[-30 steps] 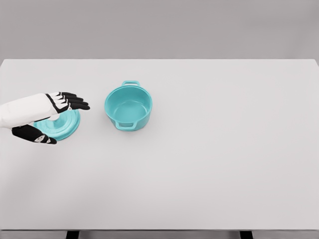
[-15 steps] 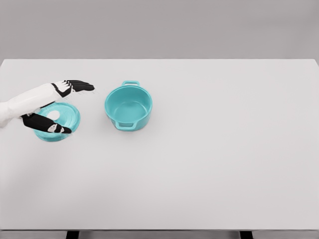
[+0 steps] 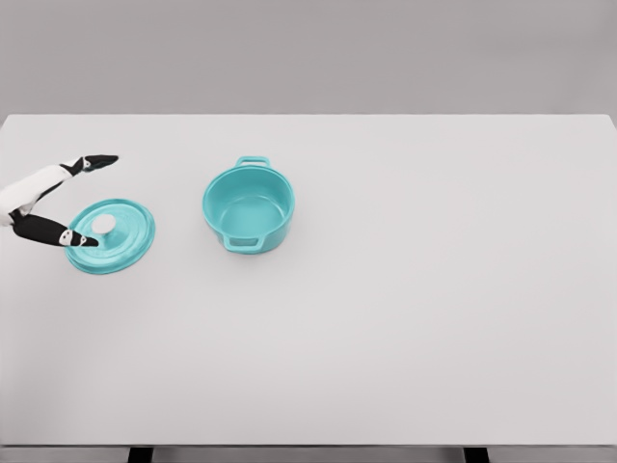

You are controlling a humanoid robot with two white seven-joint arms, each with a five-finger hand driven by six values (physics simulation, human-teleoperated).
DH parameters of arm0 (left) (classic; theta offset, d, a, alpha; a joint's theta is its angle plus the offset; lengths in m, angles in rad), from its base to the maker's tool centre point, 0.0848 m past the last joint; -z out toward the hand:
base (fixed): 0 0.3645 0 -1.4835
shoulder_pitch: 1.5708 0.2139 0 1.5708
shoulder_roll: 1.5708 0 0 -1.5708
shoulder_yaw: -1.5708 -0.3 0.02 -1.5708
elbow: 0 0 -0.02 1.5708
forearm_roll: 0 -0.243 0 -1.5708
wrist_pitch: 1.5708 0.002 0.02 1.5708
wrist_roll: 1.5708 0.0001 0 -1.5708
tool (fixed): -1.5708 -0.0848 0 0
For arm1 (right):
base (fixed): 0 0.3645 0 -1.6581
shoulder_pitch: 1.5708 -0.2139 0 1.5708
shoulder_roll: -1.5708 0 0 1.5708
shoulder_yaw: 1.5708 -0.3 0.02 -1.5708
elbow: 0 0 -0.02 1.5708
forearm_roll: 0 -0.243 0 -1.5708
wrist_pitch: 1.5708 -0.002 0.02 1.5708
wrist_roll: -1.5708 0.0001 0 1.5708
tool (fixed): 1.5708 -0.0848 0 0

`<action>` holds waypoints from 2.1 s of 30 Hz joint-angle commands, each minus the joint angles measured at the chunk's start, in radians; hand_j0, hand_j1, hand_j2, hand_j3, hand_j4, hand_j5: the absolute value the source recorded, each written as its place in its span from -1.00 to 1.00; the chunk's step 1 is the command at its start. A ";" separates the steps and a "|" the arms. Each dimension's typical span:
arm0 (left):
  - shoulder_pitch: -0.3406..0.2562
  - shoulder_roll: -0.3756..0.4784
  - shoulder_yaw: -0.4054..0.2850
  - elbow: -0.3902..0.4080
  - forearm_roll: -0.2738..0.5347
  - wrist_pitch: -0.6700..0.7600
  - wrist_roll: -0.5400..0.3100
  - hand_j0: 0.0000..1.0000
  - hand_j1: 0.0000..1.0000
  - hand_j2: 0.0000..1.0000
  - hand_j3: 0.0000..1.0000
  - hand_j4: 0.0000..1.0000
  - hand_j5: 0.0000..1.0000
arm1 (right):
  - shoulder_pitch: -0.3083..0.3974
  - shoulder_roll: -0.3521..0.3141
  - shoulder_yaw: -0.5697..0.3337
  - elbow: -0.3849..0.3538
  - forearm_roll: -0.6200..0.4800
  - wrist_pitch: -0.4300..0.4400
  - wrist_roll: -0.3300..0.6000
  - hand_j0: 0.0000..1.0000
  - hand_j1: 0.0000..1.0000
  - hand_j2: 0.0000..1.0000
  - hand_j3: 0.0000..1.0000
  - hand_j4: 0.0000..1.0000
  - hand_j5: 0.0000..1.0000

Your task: Cover the pot with left arm

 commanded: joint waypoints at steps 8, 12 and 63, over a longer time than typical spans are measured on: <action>-0.017 -0.062 -0.038 0.094 0.030 0.010 0.000 0.67 0.67 0.67 0.67 0.67 0.67 | 0.002 0.000 0.000 0.000 0.001 0.000 0.000 1.00 1.00 1.00 1.00 1.00 1.00; -0.023 -0.095 -0.049 0.137 -0.011 0.012 0.000 0.56 0.56 0.56 0.56 0.56 0.56 | 0.002 0.000 0.000 0.000 0.001 0.000 0.000 1.00 1.00 1.00 1.00 1.00 1.00; -0.078 -0.072 -0.119 0.179 0.053 0.007 -0.068 0.55 0.55 0.55 0.55 0.55 0.55 | 0.000 0.000 0.000 0.000 0.001 0.000 0.000 1.00 1.00 1.00 1.00 1.00 1.00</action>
